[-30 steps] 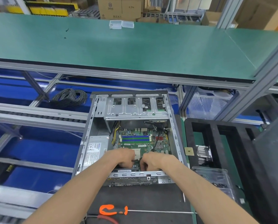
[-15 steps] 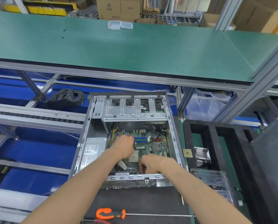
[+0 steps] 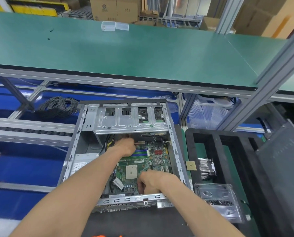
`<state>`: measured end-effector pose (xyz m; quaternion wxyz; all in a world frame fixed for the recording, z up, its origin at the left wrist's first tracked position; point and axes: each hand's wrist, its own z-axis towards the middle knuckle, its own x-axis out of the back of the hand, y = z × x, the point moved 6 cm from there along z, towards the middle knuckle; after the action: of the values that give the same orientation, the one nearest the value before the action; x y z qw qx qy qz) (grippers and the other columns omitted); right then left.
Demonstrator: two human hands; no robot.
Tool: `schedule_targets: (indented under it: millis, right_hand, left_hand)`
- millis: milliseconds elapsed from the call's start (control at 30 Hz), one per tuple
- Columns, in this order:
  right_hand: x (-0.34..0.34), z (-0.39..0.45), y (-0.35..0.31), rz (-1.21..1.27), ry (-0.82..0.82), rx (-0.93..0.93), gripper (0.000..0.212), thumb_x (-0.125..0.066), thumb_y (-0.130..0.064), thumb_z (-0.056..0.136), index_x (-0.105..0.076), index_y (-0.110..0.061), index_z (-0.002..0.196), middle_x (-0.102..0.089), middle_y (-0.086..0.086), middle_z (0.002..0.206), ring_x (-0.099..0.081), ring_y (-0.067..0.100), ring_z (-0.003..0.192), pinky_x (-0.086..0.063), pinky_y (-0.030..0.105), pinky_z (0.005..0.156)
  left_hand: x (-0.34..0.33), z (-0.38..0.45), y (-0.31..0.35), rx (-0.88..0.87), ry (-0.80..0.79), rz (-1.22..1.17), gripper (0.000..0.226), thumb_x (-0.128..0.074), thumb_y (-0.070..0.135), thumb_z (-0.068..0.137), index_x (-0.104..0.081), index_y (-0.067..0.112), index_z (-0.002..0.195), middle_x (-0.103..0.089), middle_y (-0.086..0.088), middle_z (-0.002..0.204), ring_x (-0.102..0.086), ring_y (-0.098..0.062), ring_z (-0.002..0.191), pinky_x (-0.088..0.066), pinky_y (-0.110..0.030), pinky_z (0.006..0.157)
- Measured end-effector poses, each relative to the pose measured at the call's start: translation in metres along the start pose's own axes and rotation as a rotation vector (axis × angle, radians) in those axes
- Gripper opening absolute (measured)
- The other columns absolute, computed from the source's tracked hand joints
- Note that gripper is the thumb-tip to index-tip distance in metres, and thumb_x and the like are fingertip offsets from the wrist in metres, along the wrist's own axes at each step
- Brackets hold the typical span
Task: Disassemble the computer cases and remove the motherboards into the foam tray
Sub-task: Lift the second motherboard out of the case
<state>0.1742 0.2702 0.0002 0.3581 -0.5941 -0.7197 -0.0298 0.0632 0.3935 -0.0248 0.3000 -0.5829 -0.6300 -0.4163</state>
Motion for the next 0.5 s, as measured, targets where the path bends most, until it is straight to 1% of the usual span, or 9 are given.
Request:
schedule_targets:
  millis: [100, 200, 233, 267, 333, 400, 433, 500]
  right_hand:
    - [0.002, 0.001, 0.002, 0.007, 0.004, -0.006, 0.030, -0.055, -0.003, 0.086, -0.072, -0.014, 0.108, -0.068, 0.006, 0.113, -0.063, 0.025, 0.090, -0.057, 0.041, 0.088]
    - [0.002, 0.001, 0.002, 0.010, 0.002, -0.007, 0.032, -0.054, -0.003, 0.087, -0.072, -0.016, 0.111, -0.067, 0.005, 0.117, -0.061, 0.023, 0.086, -0.058, 0.040, 0.086]
    - [0.002, 0.001, 0.001, 0.005, 0.000, -0.005, 0.033, -0.054, -0.003, 0.087, -0.071, -0.017, 0.111, -0.066, 0.005, 0.117, -0.061, 0.022, 0.086, -0.058, 0.040, 0.086]
    - [0.002, 0.001, 0.001, -0.001, -0.002, -0.002, 0.032, -0.054, -0.003, 0.087, -0.071, -0.017, 0.111, -0.066, 0.005, 0.116, -0.061, 0.022, 0.086, -0.058, 0.040, 0.087]
    - [0.002, 0.000, -0.001, -0.004, 0.002, 0.007, 0.032, -0.054, -0.003, 0.087, -0.071, -0.016, 0.110, -0.067, 0.005, 0.113, -0.061, 0.022, 0.086, -0.058, 0.041, 0.088]
    - [0.002, 0.000, -0.003, -0.011, 0.012, 0.015, 0.031, -0.055, -0.002, 0.087, -0.072, -0.014, 0.110, -0.068, 0.006, 0.111, -0.062, 0.024, 0.089, -0.057, 0.041, 0.089]
    - [0.004, 0.000, -0.003, -0.018, 0.023, 0.017, 0.030, -0.056, -0.002, 0.087, -0.072, -0.014, 0.110, -0.068, 0.006, 0.111, -0.063, 0.025, 0.090, -0.057, 0.041, 0.090]
    - [0.006, -0.001, -0.004, -0.036, 0.059, 0.016, 0.029, -0.059, -0.001, 0.086, -0.072, -0.014, 0.109, -0.067, 0.004, 0.107, -0.063, 0.024, 0.088, -0.057, 0.039, 0.090]
  left_hand:
    - [0.001, 0.008, -0.001, 0.002, -0.011, -0.065, 0.029, -0.042, 0.021, 0.103, -0.058, 0.005, 0.121, -0.063, -0.014, 0.116, -0.057, -0.026, 0.091, -0.047, -0.032, 0.082]
    - [0.003, 0.013, -0.002, 0.008, -0.055, -0.076, 0.031, -0.035, 0.029, 0.106, -0.060, 0.011, 0.105, -0.064, -0.011, 0.111, -0.055, -0.020, 0.081, -0.043, -0.031, 0.075]
    - [0.003, 0.015, -0.003, 0.015, -0.068, -0.085, 0.033, -0.032, 0.032, 0.107, -0.059, 0.014, 0.102, -0.064, -0.010, 0.110, -0.054, -0.018, 0.077, -0.042, -0.032, 0.072]
    - [0.003, 0.016, -0.004, 0.017, -0.086, -0.096, 0.035, -0.031, 0.036, 0.107, -0.059, 0.015, 0.106, -0.064, -0.010, 0.111, -0.053, -0.016, 0.076, -0.042, -0.032, 0.072]
    - [0.004, 0.017, -0.005, 0.008, -0.117, -0.108, 0.044, -0.029, 0.041, 0.108, -0.059, 0.014, 0.124, -0.062, -0.009, 0.126, -0.055, -0.019, 0.086, -0.044, -0.032, 0.078]
    - [0.006, 0.016, -0.004, 0.008, -0.130, -0.113, 0.052, -0.027, 0.045, 0.108, -0.052, 0.014, 0.140, -0.054, -0.009, 0.141, -0.057, -0.024, 0.103, -0.045, -0.033, 0.086]
    - [0.008, 0.015, -0.003, 0.008, -0.128, -0.132, 0.053, -0.027, 0.046, 0.108, -0.048, 0.016, 0.146, -0.049, -0.009, 0.148, -0.056, -0.026, 0.112, -0.044, -0.034, 0.091]
    - [0.012, 0.015, -0.002, 0.003, -0.129, -0.179, 0.051, -0.027, 0.044, 0.108, -0.040, 0.019, 0.151, -0.039, -0.008, 0.157, -0.049, -0.027, 0.130, -0.040, -0.035, 0.103]
